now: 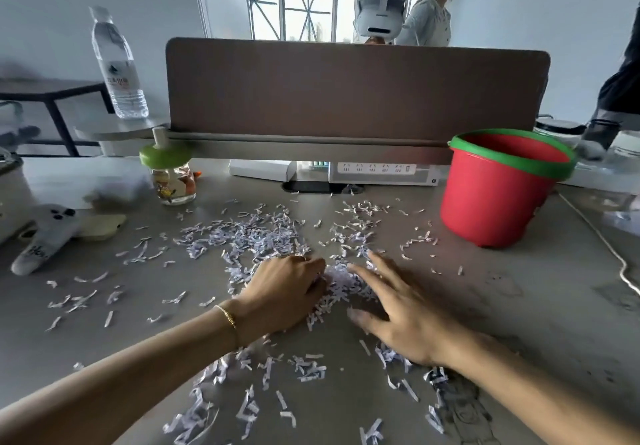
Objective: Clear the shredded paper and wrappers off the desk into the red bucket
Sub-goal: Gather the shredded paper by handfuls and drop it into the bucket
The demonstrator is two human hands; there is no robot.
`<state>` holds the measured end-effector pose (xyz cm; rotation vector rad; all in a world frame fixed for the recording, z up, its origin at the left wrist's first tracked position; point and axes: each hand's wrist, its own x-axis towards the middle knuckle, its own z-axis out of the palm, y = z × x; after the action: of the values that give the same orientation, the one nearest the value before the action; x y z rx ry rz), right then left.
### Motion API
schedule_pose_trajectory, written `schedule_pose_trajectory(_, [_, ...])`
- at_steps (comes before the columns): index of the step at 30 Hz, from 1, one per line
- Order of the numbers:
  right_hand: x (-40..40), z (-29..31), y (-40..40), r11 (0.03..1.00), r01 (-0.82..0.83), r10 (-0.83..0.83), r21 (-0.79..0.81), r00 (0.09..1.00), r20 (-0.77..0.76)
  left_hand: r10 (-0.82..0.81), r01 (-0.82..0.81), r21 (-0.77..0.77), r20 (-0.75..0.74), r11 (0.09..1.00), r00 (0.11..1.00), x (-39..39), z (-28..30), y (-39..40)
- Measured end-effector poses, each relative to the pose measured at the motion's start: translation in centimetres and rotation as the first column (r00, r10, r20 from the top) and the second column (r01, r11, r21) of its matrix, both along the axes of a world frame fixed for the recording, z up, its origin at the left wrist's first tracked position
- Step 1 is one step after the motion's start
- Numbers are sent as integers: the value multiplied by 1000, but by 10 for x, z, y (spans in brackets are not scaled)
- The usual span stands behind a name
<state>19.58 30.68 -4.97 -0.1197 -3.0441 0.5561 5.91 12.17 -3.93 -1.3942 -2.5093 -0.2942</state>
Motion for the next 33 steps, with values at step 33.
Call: schedule_pose_trajectory(33, [-81,23,29,976,-131,188,172,908,-375,53,-77,251,101,965,993,-59,30,61])
